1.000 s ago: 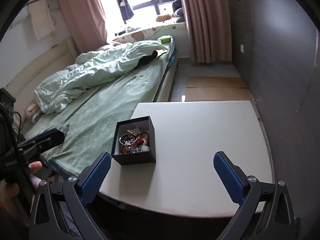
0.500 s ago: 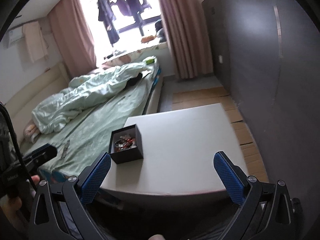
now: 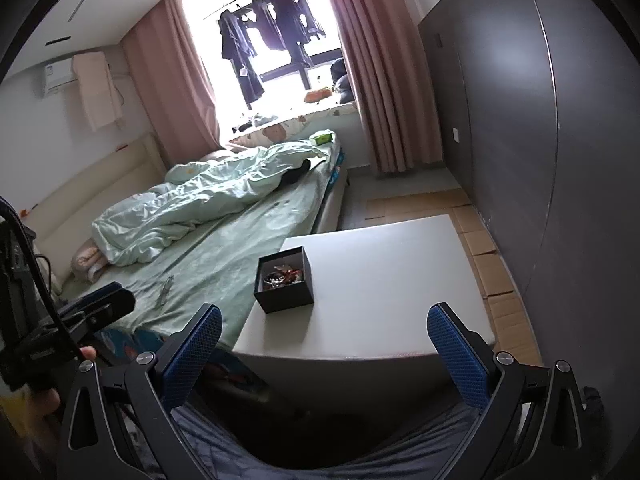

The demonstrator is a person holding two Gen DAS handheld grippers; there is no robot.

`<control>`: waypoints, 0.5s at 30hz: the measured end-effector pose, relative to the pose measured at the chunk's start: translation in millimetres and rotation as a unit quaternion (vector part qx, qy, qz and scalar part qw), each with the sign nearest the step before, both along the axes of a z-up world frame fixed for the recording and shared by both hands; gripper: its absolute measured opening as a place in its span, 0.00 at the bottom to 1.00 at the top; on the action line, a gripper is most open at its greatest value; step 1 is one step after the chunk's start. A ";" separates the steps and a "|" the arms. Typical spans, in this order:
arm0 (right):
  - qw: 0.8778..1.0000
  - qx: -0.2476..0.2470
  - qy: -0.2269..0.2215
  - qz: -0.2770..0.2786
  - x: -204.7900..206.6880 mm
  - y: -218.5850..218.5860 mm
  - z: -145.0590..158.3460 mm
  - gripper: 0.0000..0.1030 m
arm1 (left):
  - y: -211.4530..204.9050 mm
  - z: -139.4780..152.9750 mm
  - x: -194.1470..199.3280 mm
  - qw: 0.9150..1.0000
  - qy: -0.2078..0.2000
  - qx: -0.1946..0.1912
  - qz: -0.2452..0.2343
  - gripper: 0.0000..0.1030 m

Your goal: Organize jewelry

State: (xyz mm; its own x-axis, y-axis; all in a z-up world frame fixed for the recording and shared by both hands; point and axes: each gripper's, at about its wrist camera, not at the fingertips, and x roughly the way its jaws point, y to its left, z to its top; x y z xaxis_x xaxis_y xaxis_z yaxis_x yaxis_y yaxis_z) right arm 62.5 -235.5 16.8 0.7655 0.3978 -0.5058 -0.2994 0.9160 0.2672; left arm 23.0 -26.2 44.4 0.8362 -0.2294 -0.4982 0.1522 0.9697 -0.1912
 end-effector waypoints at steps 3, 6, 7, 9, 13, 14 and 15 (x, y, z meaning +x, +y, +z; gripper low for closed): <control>1.000 0.007 0.000 0.003 -5.5 0.0 0.7 1.00 | 1.7 2.7 -4.0 1.000 -0.001 -0.004 -0.002 1.00; 1.000 -0.002 -0.004 -0.001 -10.8 0.8 3.0 1.00 | 4.9 3.7 -5.6 1.000 -0.001 -0.010 -0.001 1.00; 1.000 -0.001 -0.005 -0.001 -12.0 1.3 3.7 1.00 | 5.2 4.0 -7.2 1.000 -0.002 -0.010 -0.001 1.00; 1.000 -0.003 -0.006 -0.001 -13.7 2.4 4.4 1.00 | 5.9 5.1 -7.5 1.000 -0.003 -0.008 0.000 1.00; 1.000 -0.005 -0.003 0.001 -12.3 1.5 2.4 1.00 | 7.3 5.2 -8.2 1.000 -0.005 -0.007 0.002 1.00; 1.000 -0.005 -0.002 0.001 -11.5 2.1 2.1 1.00 | 7.5 4.7 -7.8 1.000 -0.004 -0.005 0.006 1.00; 1.000 -0.005 -0.001 0.002 -10.1 3.2 1.6 1.00 | 7.0 4.1 -7.5 1.000 -0.003 -0.004 0.007 1.00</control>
State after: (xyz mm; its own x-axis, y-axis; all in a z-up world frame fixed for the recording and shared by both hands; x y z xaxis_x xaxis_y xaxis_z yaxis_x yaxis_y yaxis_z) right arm 52.4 -232.2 18.5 0.7656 0.3950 -0.5078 -0.3028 0.9177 0.2572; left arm 15.5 -19.2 48.5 0.8422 -0.2212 -0.4917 0.1392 0.9702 -0.1981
